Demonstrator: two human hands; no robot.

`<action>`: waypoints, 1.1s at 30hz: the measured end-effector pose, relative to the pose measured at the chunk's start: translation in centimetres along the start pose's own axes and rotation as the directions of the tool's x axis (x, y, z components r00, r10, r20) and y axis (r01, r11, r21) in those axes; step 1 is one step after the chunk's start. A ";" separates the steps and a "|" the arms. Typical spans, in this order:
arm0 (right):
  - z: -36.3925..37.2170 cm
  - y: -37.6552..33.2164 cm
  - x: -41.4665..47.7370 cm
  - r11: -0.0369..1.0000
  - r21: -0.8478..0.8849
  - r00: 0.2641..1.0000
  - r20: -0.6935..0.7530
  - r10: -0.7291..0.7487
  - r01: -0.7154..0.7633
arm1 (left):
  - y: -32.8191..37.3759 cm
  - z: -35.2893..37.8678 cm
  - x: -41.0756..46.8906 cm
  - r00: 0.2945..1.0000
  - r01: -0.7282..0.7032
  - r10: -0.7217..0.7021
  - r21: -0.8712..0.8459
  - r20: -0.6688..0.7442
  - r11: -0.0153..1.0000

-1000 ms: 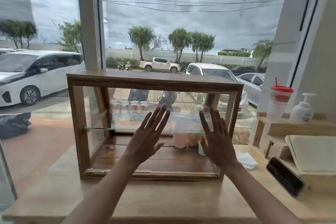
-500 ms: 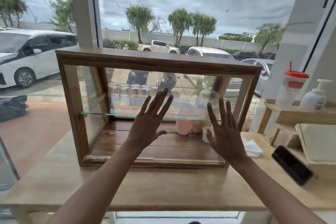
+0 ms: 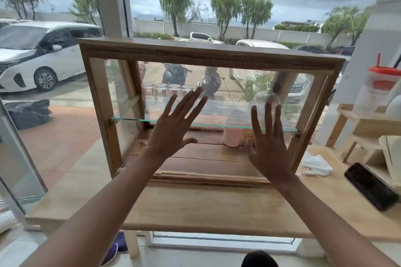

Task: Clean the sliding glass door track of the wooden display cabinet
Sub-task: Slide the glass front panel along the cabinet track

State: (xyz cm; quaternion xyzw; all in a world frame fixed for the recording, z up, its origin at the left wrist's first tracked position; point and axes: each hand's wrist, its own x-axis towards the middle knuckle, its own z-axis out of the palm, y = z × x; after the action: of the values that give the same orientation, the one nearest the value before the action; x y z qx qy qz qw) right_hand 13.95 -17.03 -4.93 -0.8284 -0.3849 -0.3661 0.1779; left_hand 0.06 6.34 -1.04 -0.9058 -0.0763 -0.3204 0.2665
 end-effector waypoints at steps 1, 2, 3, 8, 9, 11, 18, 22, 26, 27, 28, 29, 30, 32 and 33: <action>0.1 -0.3 0.1 1.000 0.007 1.000 -0.004 -0.004 0.004 | -0.3 0.0 -0.2 1.000 -0.005 0.005 0.011 0.001 1.000; 0.1 -0.5 0.1 1.000 0.012 1.000 -0.008 -0.004 0.004 | -0.6 0.0 -0.3 1.000 -0.010 0.010 0.019 -0.001 1.000; 0.2 -0.7 0.2 1.000 0.011 1.000 -0.009 -0.002 0.002 | -1.0 0.0 -0.5 1.000 -0.014 0.014 0.025 -0.002 1.000; 0.7 -1.9 0.4 0.999 0.039 1.000 -0.008 -0.014 0.014 | -2.4 0.2 -1.1 0.999 -0.029 0.028 0.046 0.020 0.999; 0.8 -2.2 0.4 0.999 0.043 1.000 -0.008 -0.018 0.018 | -2.7 0.3 -1.2 0.999 -0.027 0.026 0.050 0.021 0.998; 0.9 -2.8 0.5 0.999 0.044 1.000 -0.007 -0.030 0.030 | -3.2 0.4 -1.5 0.999 -0.022 0.020 0.059 0.026 0.998; 1.6 -5.2 1.0 0.998 0.048 1.000 -0.007 -0.027 0.027 | -5.1 0.7 -2.8 1.000 0.005 -0.008 0.082 0.029 0.997; 2.1 -6.4 1.4 0.998 0.047 0.999 -0.002 -0.035 0.035 | -5.9 0.6 -3.3 0.999 0.025 -0.028 0.080 0.035 0.996; 2.4 -6.8 1.4 0.999 0.042 1.000 -0.002 -0.023 0.023 | -6.2 0.9 -3.5 0.999 0.026 -0.028 0.049 0.036 0.998; 2.4 -6.8 1.4 0.999 0.042 1.000 -0.001 -0.021 0.021 | -6.3 1.0 -3.5 0.999 0.026 -0.028 0.051 0.033 0.998; 2.4 -6.9 1.5 0.999 0.041 1.000 0.000 -0.020 0.020 | -6.3 1.0 -3.5 0.999 0.026 -0.028 0.054 0.033 0.998; 2.4 -6.9 1.5 0.999 0.041 1.000 0.001 -0.019 0.019 | -6.4 1.1 -3.5 0.999 0.025 -0.027 0.057 0.033 0.998; 2.3 -6.9 1.5 0.999 0.040 1.000 0.000 -0.020 0.020 | -6.4 1.1 -3.5 0.999 0.024 -0.026 0.058 0.034 0.998; 2.3 -7.0 1.5 0.999 0.041 1.000 -0.004 -0.022 0.023 | -6.5 1.1 -3.5 0.999 0.024 -0.026 0.055 0.036 0.998; 2.4 -7.0 1.5 0.999 0.041 1.000 -0.008 -0.023 0.024 | -6.5 1.1 -3.5 0.999 0.024 -0.026 0.055 0.035 0.998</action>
State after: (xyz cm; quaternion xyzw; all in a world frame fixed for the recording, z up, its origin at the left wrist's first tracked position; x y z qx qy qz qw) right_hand 10.37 -10.45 -5.33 -0.8187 -0.4013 -0.3631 0.1919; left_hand -4.12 12.54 -1.13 -0.9029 -0.1009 -0.3051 0.2855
